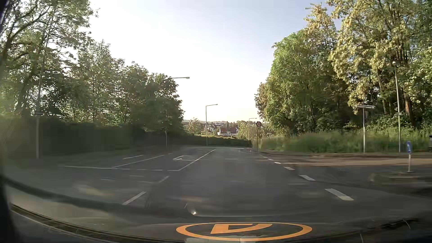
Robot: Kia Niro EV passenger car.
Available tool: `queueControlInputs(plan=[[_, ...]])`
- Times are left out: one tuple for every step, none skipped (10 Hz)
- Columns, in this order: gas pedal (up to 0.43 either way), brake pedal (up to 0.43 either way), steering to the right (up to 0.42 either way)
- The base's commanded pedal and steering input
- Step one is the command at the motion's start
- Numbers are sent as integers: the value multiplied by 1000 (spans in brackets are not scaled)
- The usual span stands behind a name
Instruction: Follow the waypoints while adhering to traffic rules and regulations
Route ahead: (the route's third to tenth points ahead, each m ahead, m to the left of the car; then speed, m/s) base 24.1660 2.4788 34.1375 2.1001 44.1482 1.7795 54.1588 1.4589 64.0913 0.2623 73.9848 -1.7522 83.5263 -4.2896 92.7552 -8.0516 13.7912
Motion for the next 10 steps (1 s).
queueControlInputs(plan=[[138,0,-12],[138,0,-9],[130,0,-5],[110,0,-5],[110,0,-5],[110,0,-5],[98,0,-5],[98,0,-4],[98,0,-4],[98,0,-4]])
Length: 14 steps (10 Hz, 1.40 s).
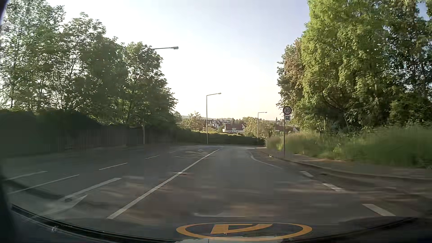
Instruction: Follow the waypoints while adhering to traffic rules and regulations
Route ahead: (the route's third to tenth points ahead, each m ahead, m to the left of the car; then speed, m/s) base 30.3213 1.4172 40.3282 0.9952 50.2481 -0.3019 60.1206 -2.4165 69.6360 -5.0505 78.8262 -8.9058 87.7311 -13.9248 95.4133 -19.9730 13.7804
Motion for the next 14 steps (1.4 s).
queueControlInputs(plan=[[98,0,-3],[98,0,-3],[98,0,-2],[98,0,-1],[87,0,-1],[87,0,1],[79,0,3],[79,0,4],[67,0,4],[67,0,4],[67,0,4],[47,0,4],[47,0,4],[47,0,4]])
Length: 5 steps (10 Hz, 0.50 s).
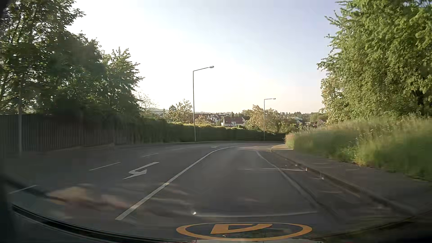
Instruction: Follow the waypoints while adhering to traffic rules and regulations
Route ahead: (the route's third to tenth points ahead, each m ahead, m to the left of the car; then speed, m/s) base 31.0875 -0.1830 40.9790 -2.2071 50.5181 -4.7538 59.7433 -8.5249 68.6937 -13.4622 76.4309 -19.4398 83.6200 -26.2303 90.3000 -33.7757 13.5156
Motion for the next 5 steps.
queueControlInputs(plan=[[47,0,4],[47,0,4],[47,0,4],[47,0,5],[47,0,6]])
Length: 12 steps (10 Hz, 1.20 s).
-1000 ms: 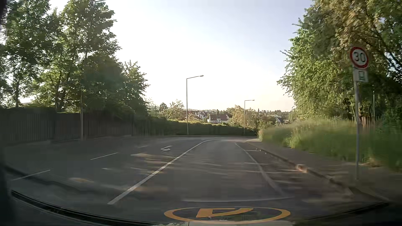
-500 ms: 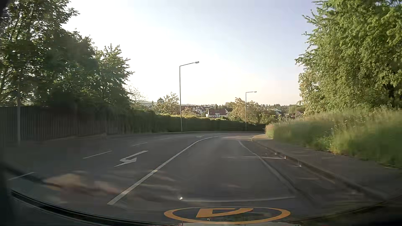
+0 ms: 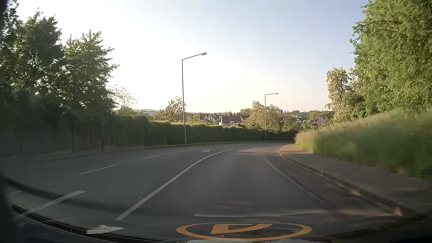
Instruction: Follow the waypoints while adhering to traffic rules and regulations
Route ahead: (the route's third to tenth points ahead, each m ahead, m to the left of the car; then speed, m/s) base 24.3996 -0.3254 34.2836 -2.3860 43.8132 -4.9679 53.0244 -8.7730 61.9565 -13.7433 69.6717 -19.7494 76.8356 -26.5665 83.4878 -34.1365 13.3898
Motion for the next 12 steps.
queueControlInputs(plan=[[47,0,8],[47,0,10],[47,0,12],[47,0,16],[39,0,20],[39,0,26],[39,0,30],[47,0,36],[47,0,39],[47,0,41],[47,0,44],[47,0,45]])
